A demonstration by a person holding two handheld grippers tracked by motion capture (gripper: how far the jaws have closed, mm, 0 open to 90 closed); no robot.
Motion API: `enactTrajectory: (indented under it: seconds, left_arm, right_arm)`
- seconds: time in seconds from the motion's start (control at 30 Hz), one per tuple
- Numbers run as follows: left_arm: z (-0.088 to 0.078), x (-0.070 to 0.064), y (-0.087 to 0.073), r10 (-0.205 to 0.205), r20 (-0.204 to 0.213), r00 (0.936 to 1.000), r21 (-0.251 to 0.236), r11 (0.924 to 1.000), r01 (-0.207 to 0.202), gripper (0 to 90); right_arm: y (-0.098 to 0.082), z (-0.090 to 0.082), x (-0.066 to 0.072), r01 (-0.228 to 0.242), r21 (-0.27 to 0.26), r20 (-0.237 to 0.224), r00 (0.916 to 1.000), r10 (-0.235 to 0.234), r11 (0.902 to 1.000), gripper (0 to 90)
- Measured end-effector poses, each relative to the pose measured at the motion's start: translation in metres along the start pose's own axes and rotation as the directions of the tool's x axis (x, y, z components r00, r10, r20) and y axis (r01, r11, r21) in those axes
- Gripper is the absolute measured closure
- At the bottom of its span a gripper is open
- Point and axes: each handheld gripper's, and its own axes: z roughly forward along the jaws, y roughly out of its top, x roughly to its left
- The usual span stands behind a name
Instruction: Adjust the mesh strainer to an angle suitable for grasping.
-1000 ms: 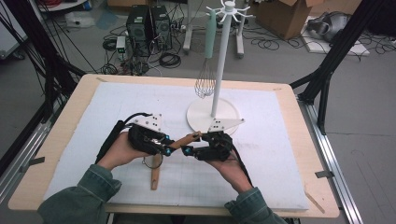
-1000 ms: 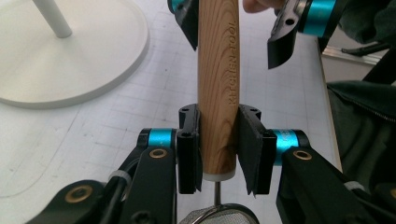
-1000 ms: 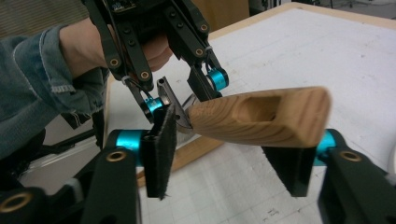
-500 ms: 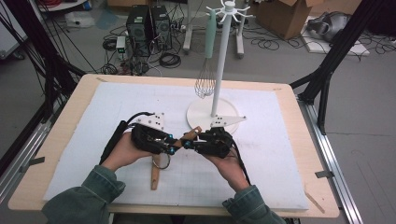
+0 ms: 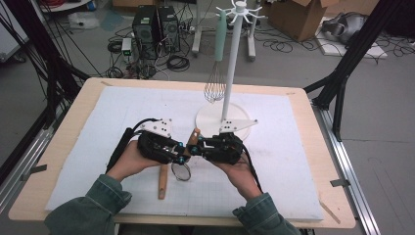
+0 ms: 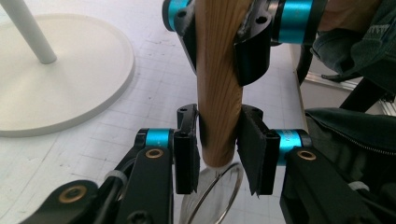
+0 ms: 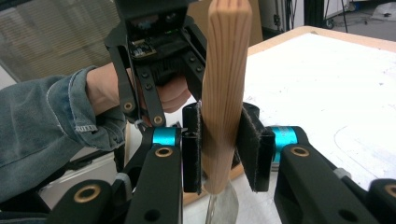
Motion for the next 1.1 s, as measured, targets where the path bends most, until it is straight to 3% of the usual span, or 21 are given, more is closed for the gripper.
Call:
enactTrajectory:
  seconds: [0.43,0.53,0.7,0.8,1.1]
  left_arm:
    - [0.0057,0.0014,0.0010,-0.011,0.055,0.9984,-0.018,0.9998,0.012,66.3]
    - [0.0066,0.0014,0.0013,-0.016,0.066,0.9977,-0.030,0.9994,0.018,70.6]
    - [0.0045,0.0018,0.0033,-0.034,0.042,0.9985,-0.059,0.9976,0.037,71.7]
    - [0.0043,0.0003,0.0048,-0.046,0.012,0.9989,-0.074,0.9962,0.047,71.8]
    - [0.0035,0.0012,0.0051,-0.072,0.006,0.9974,-0.087,0.9936,0.072,71.7]
  right_arm:
    - [0.0072,-0.0022,0.0044,0.041,-0.006,-0.021,0.9990,-0.041,0.9992,73.0]
    - [0.0071,-0.0020,0.0052,0.050,-0.004,-0.012,0.9987,-0.050,0.9987,72.9]
    - [0.0071,-0.0013,0.0068,0.057,-0.034,0.013,0.9983,-0.056,0.9978,68.3]
    - [0.0054,0.0024,0.0067,0.059,-0.016,0.033,0.9978,-0.058,0.9981,64.7]
    - [0.0038,0.0054,0.0077,0.064,-0.020,0.059,0.9963,-0.063,0.9977,71.3]
